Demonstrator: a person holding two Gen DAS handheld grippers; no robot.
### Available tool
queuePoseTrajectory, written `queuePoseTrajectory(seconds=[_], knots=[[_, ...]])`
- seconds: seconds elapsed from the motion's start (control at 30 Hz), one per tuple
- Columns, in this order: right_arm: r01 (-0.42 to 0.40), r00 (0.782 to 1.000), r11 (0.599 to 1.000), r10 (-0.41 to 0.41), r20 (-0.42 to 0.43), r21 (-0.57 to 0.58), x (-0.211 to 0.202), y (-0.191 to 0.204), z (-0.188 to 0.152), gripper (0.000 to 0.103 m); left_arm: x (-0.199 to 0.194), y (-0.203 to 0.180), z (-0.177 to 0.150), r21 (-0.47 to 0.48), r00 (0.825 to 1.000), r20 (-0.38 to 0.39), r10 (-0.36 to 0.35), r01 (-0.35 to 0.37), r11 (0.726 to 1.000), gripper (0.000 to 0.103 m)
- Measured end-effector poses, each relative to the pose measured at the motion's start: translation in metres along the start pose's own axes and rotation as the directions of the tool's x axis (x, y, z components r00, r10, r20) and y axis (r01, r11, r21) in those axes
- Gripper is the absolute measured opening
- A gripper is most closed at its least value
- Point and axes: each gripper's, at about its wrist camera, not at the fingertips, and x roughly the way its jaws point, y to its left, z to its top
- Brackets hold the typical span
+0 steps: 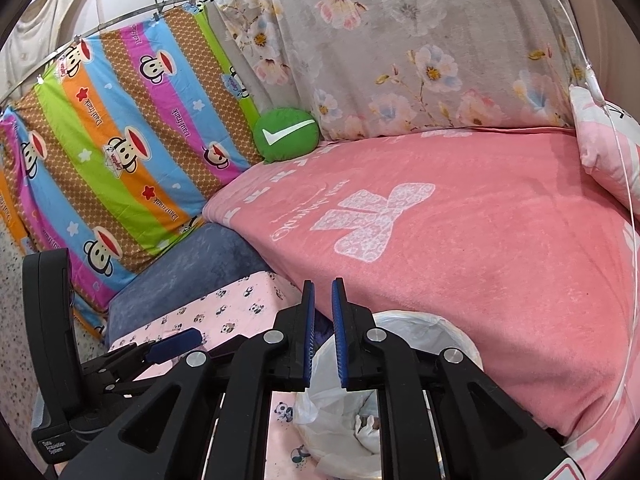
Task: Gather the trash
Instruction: 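Move both open tools back over the purple cloth on the sheet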
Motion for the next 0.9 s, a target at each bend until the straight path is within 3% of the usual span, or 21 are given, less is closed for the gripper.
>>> queuePoseTrajectory(seconds=[0.53,0.9], knots=[[-0.055,0.995,0.997,0.049,-0.092,-0.061,0.043,0.058,-0.027,0.024,0.001,0.073,-0.017,-0.131,0.997,-0.033,0.065,-0.068,0.989,0.065],[-0.105,0.979,0.99,0.085,-0.184,-0.099,0.087,0.107,-0.054,0.025,0.013,0.155,-0.042,-0.257,0.984,-0.104,0.145,-0.168,0.952,0.067]])
